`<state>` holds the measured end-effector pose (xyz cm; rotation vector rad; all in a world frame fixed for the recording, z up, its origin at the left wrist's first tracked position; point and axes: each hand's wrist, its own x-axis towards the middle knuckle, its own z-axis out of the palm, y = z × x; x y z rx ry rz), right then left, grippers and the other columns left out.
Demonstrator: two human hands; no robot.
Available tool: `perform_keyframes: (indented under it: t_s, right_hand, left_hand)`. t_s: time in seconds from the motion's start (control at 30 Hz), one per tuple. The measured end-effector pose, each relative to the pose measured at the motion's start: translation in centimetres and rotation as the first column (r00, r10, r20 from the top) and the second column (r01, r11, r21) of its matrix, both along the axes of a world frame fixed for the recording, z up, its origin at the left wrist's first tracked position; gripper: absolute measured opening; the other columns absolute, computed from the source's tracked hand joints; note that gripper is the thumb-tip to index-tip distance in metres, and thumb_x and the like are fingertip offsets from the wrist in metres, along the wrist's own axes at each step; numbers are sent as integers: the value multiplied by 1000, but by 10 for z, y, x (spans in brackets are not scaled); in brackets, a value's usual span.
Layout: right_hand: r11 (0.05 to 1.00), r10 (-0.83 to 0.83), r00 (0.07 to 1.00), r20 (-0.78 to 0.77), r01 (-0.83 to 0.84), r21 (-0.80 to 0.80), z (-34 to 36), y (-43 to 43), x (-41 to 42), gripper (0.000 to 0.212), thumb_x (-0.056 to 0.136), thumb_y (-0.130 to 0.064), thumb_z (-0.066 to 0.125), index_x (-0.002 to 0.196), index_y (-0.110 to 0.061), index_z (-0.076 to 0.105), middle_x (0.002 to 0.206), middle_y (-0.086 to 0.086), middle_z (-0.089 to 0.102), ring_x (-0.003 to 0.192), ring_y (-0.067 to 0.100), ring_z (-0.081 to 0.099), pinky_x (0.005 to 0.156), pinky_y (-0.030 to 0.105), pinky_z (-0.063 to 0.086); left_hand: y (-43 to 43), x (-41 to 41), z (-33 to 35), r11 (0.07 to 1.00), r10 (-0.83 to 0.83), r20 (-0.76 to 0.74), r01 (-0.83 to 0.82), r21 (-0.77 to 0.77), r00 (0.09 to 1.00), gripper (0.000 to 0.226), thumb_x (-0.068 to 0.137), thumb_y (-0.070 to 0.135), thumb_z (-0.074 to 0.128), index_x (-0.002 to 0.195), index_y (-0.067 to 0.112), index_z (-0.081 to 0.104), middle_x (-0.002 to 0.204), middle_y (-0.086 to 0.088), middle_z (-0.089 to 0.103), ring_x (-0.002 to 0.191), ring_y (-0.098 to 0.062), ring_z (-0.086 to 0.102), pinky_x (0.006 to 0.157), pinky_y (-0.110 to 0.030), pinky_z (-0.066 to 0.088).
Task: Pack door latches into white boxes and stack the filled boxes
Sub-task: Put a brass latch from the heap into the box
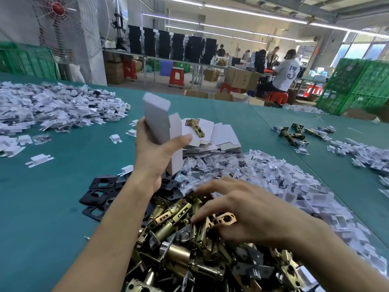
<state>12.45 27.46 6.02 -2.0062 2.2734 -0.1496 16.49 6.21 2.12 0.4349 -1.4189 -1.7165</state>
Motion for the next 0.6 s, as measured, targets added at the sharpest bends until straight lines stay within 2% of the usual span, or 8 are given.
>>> perform_keyframes:
  t_s: [0.1,0.17,0.23,0.33,0.4,0.47,0.53,0.6]
  right_hand:
    - [997,63,982,-176,-69,-27,1,0,1,47,86,-36,70,127,-55,56,150,-22,37,136,2,29,110,36,34]
    - [994,87,965,-247,-100,-41,0,2,0,44,86,-39,69,126,-51,58,149,-20,40,136,6,31,108,38,38]
    - [987,111,955,-274,-138,-80,-3,4,-2,38,88,-37,63,125,-46,61,140,-17,50,132,8,40,102,37,45]
    - [971,97,960,-263,-150,-187,-10,6,-7,34,91,-38,48,120,-31,65,119,-11,66,114,9,56,87,31,55]
    - [954,53,988,-145,-92,-284,-15,5,-13,33,92,-38,49,119,-25,63,110,-8,69,102,8,62,84,31,57]
    - [907,-19,999,49,37,-420,-18,5,-21,31,91,-36,56,117,-20,63,108,-7,70,97,7,66,84,35,57]
    - [793,-68,963,262,211,-571,-14,4,-32,33,86,-32,65,115,-18,62,109,-8,71,102,5,67,92,36,56]
    - [638,-27,871,491,393,-663,-1,2,-41,31,84,-26,68,113,-20,60,107,-9,71,104,5,68,96,37,55]
  left_hand:
    - [-2,-3,-7,997,20,32,-18,-79,999,88,55,17,97,125,25,46,112,12,67,98,0,66,72,-17,53]
    - [-4,-4,-10,991,40,60,-32,-131,997,86,54,15,97,121,28,46,114,15,65,96,6,64,70,-12,52]
    - [-8,-5,-13,988,51,95,-36,-153,994,86,53,16,98,122,28,47,116,13,64,101,1,63,74,-17,52]
    - [-12,-5,-17,989,30,148,-8,-146,989,89,54,17,97,128,23,48,119,7,63,107,-9,61,79,-25,50]
    - [-12,-5,-19,987,0,172,28,-159,985,87,55,15,96,127,24,48,118,9,61,107,-8,60,75,-23,49]
    - [-12,-3,-19,982,-53,182,85,-170,982,87,52,15,98,123,30,49,118,11,61,106,-7,60,73,-21,48]
    - [-13,1,-19,964,-163,193,197,-178,968,88,44,24,99,117,38,52,114,12,64,101,-5,62,73,-20,51]
    - [-13,7,-18,908,-334,227,377,-182,915,90,41,32,98,119,41,54,108,16,67,97,-1,65,71,-18,53]
